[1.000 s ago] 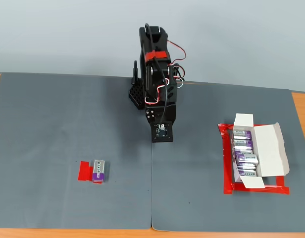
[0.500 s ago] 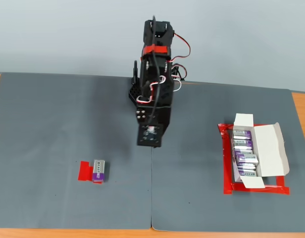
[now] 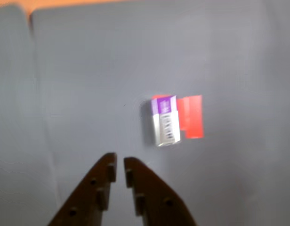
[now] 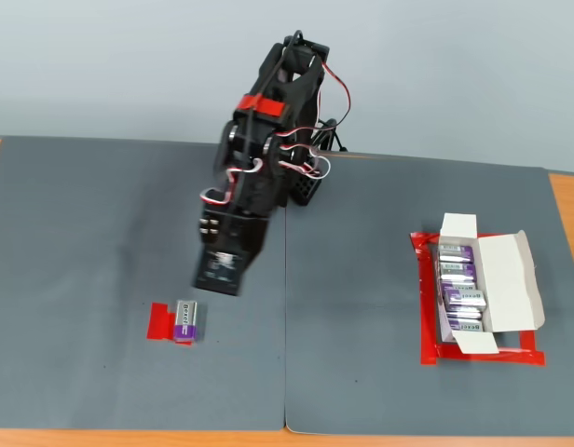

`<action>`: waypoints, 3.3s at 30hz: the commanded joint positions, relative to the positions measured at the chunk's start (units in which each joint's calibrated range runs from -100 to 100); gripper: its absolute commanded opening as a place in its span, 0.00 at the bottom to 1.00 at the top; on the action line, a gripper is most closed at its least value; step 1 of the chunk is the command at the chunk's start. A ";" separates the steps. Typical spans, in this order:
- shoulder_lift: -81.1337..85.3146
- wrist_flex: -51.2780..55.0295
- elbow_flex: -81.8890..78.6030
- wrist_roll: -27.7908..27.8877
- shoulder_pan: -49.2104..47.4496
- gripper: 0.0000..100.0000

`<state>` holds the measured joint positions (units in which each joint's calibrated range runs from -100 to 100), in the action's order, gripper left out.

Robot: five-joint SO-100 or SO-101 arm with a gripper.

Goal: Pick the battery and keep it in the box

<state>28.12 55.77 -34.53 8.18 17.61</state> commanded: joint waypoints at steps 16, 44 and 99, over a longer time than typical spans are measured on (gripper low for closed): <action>-16.38 -9.76 2.83 5.13 4.80 0.02; -23.25 -10.19 2.19 8.67 4.43 0.31; -32.49 -17.23 2.55 8.26 3.46 0.31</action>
<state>-4.76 39.20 -33.90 16.58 21.37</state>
